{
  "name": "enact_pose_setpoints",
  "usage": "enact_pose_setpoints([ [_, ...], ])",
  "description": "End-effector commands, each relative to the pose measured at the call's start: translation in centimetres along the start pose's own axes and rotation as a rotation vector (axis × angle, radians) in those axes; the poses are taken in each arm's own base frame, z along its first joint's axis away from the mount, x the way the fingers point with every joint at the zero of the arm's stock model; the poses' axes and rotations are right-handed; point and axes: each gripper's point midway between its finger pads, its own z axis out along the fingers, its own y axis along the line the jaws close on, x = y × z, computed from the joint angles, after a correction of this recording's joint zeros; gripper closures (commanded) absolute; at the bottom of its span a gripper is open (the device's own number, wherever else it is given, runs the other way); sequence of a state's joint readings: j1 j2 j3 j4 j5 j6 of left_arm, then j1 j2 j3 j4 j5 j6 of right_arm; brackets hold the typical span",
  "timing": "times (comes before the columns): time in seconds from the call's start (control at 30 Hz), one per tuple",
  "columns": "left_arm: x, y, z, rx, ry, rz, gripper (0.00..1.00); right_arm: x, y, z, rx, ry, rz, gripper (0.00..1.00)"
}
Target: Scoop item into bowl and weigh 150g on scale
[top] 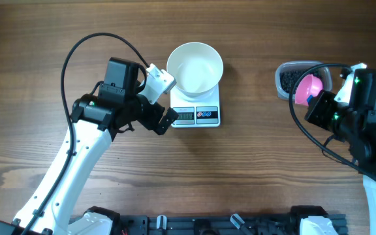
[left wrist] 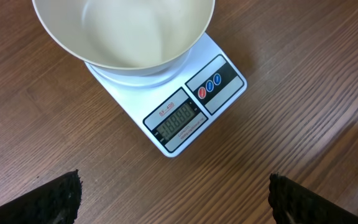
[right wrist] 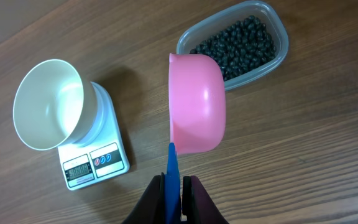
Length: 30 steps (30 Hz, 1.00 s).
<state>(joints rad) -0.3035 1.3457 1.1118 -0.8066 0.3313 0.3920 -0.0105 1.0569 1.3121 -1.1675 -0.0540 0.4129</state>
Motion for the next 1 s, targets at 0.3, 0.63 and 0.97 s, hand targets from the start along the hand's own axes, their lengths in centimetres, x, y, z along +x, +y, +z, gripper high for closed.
enact_pose_setpoints([
  [0.3, 0.2, -0.2, 0.2, 0.021, 0.002, 0.276, 0.00, -0.6, -0.2, -0.2, 0.017, -0.019, -0.026, 0.96],
  [0.63, 0.4, 0.9, -0.1, 0.001, 0.001, 0.326, 0.00, -0.6, -0.2, -0.2, 0.017, -0.018, -0.041, 0.96],
  [0.97, 0.3, 1.1, -0.4, 0.027, -0.025, 0.303, 0.00, -0.6, -0.2, -0.2, 0.017, -0.018, -0.041, 0.96],
])
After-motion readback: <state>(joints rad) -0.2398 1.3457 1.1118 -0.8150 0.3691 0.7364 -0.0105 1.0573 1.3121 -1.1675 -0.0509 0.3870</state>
